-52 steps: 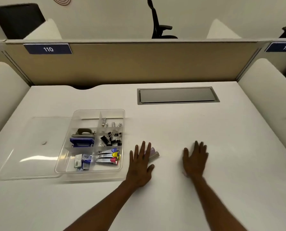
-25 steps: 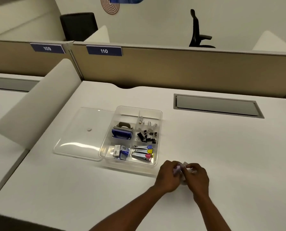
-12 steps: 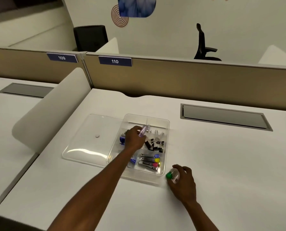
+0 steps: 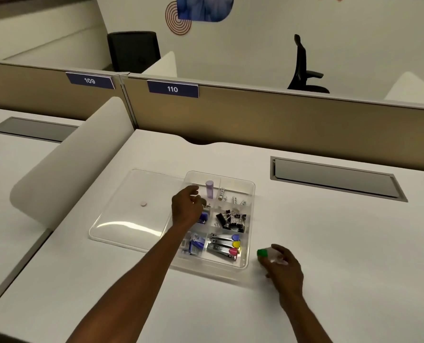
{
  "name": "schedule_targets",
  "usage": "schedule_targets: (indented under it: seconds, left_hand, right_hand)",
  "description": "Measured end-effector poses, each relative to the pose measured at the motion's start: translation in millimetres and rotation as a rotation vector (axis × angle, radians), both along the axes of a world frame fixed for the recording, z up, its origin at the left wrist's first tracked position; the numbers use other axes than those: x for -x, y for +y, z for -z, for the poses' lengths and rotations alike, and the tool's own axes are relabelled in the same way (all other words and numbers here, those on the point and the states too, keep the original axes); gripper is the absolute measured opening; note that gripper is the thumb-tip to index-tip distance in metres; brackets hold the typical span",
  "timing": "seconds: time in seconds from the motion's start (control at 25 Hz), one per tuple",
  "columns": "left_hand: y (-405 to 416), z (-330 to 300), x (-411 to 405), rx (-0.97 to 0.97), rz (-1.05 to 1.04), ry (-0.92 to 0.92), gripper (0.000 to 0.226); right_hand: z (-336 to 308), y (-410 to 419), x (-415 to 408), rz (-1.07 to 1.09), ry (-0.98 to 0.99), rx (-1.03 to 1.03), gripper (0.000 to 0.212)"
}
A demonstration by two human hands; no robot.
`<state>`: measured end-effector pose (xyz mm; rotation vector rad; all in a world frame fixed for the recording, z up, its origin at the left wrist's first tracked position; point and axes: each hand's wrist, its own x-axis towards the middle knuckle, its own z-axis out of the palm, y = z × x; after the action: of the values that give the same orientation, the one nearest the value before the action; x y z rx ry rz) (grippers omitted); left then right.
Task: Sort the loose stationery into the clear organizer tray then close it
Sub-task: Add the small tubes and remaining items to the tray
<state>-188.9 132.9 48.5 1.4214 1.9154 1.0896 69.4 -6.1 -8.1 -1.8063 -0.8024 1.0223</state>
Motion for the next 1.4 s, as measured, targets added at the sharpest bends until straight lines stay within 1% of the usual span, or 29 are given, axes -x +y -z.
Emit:
schedule_targets:
  seconds: [0.04, 0.08, 0.16, 0.24, 0.28, 0.36, 0.44, 0.52, 0.64, 0.72, 0.8, 0.84, 0.88, 0.96, 1.0, 1.08, 1.2, 1.28, 1.32, 1.4]
  left_hand:
    - [-3, 0, 3, -0.021, 0.001, -0.013, 0.027]
    - [-7, 0, 4, -0.039, 0.018, -0.034, 0.024]
    - [-16, 2, 2, -0.056, 0.067, -0.082, 0.018]
    - [-25, 3, -5, -0.05, 0.149, -0.116, 0.019]
    - [-29, 5, -9, -0.035, 0.222, -0.147, 0.025]
    - [-35, 6, -18, 0.005, 0.407, -0.197, 0.045]
    - [-36, 7, -26, 0.003, 0.53, -0.203, 0.058]
    - [-32, 9, -27, -0.026, 0.542, -0.181, 0.059]
    - [-22, 12, -14, -0.035, 0.483, -0.163, 0.055]
    - [-13, 14, -2, -0.037, 0.429, -0.16, 0.042]
    - [-4, 14, 6, -0.021, 0.368, -0.144, 0.029]
    - [1, 14, 9, -0.014, 0.346, -0.137, 0.027]
    - [5, 14, 9, -0.013, 0.328, -0.125, 0.026]
    - [12, 13, 9, -0.015, 0.292, -0.077, 0.027]
    - [16, 12, 9, -0.002, 0.271, -0.053, 0.031]
    - [27, 10, 7, 0.054, 0.227, -0.018, 0.042]
    - [42, 5, 4, 0.166, 0.169, 0.041, 0.07]
    - [48, 4, 4, 0.197, 0.093, 0.045, 0.081]
    - [50, 5, 6, 0.188, 0.057, 0.047, 0.079]
    - [48, 11, 11, 0.162, 0.041, 0.052, 0.062]
  right_hand:
    - [-6, 8, -4, 0.067, 0.137, -0.03, 0.044]
    - [-12, 16, -7, 0.106, 0.229, -0.076, 0.045]
    - [-31, 32, -8, 0.123, 0.312, -0.165, 0.047]
    - [-49, 45, 0, 0.068, 0.332, -0.234, 0.046]
    - [-55, 51, 7, 0.01, 0.34, -0.251, 0.044]
    - [-65, 64, 27, -0.155, 0.344, -0.244, 0.044]
    - [-67, 76, 49, -0.309, 0.316, -0.209, 0.044]
    - [-68, 87, 68, -0.393, 0.283, -0.178, 0.043]
    - [-66, 102, 82, -0.443, 0.321, -0.141, 0.042]
    - [-64, 110, 87, -0.467, 0.339, -0.11, 0.045]
    - [-61, 118, 92, -0.419, 0.361, -0.061, 0.058]
    - [-60, 122, 95, -0.394, 0.327, -0.042, 0.064]
    - [-59, 126, 97, -0.386, 0.235, -0.038, 0.068]
    - [-57, 136, 101, -0.449, -0.065, -0.061, 0.071]
    - [-56, 141, 104, -0.493, -0.191, -0.076, 0.073]
    - [-54, 153, 110, -0.555, -0.33, -0.091, 0.082]
    - [-50, 169, 115, -0.592, -0.408, -0.065, 0.094]
    - [-46, 173, 117, -0.575, -0.44, -0.046, 0.094]
    - [-44, 174, 118, -0.55, -0.449, -0.045, 0.091]
    - [-40, 170, 118, -0.475, -0.451, -0.073, 0.083]
